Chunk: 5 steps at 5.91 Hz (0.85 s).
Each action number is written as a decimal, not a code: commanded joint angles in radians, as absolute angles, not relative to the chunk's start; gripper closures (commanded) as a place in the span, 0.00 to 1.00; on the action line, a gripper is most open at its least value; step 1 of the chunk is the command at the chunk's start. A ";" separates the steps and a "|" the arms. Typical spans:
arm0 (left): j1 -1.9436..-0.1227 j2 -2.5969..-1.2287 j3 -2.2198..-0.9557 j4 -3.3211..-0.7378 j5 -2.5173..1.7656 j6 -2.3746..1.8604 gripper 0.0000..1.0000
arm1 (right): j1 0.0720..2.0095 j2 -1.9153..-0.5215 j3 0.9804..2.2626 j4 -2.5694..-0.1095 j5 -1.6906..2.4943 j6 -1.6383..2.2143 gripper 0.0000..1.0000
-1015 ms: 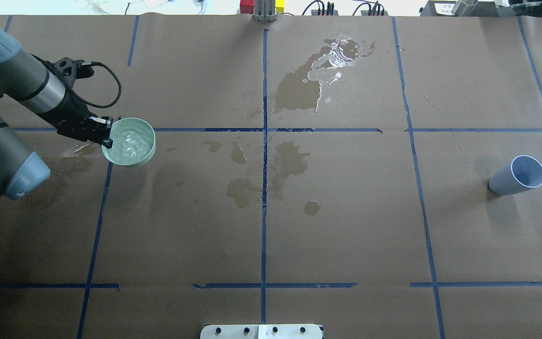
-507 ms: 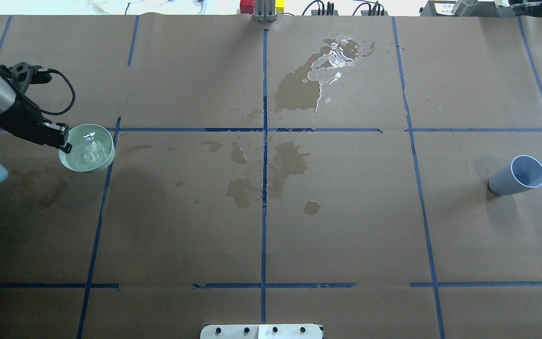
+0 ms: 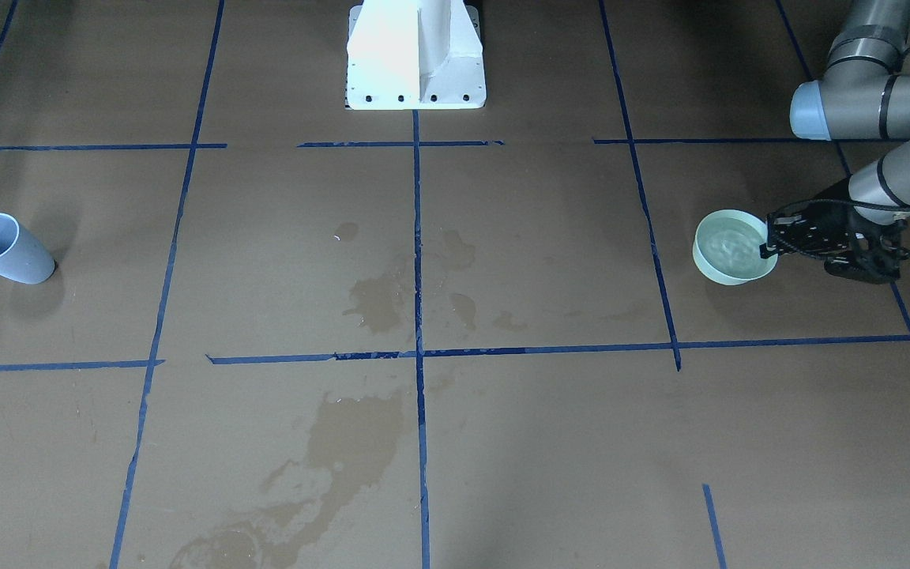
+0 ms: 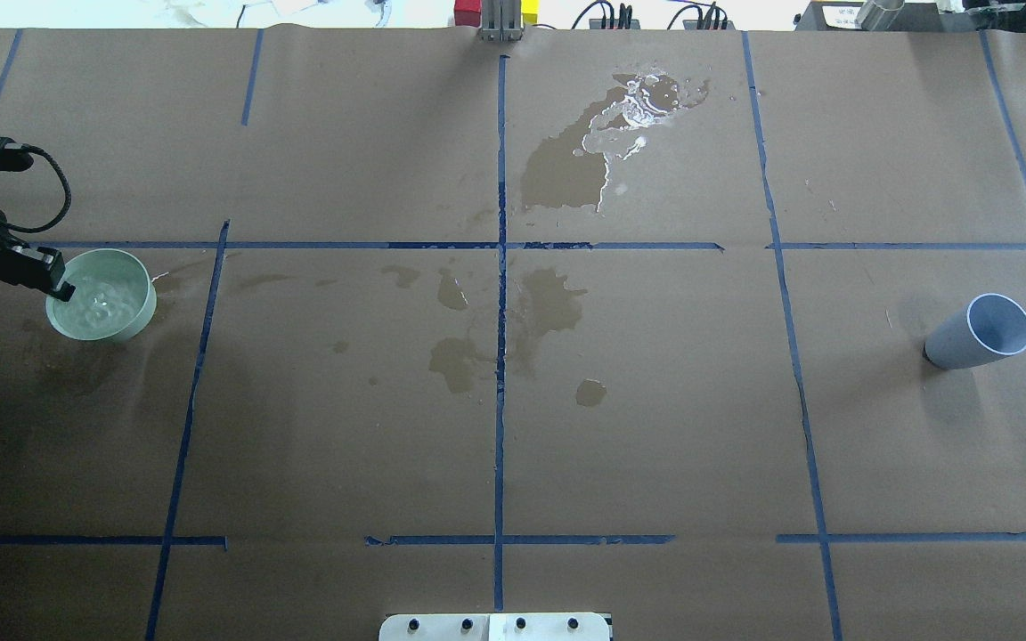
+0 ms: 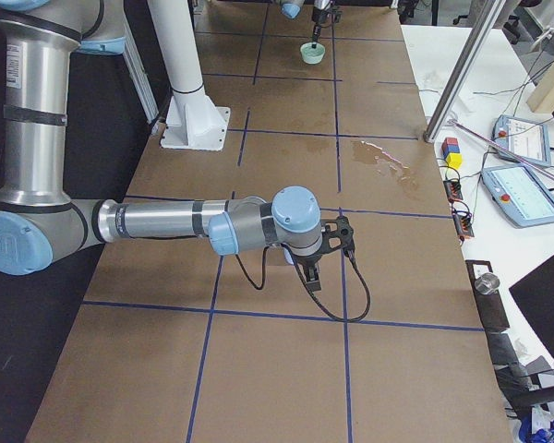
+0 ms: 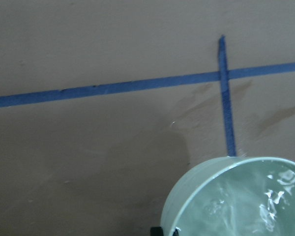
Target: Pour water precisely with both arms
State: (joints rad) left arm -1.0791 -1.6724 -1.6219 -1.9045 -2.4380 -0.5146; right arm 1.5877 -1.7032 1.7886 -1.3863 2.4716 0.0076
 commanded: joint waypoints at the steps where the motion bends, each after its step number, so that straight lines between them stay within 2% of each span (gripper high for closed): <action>1: -1.085 -1.628 -1.620 -1.920 -2.439 -0.464 1.00 | 1.588 -1.703 1.789 -1.385 2.473 0.009 0.00; 5: -1.085 -1.605 -1.559 -1.925 -2.437 -0.397 1.00 | 1.588 -1.703 1.790 -1.385 2.477 0.008 0.00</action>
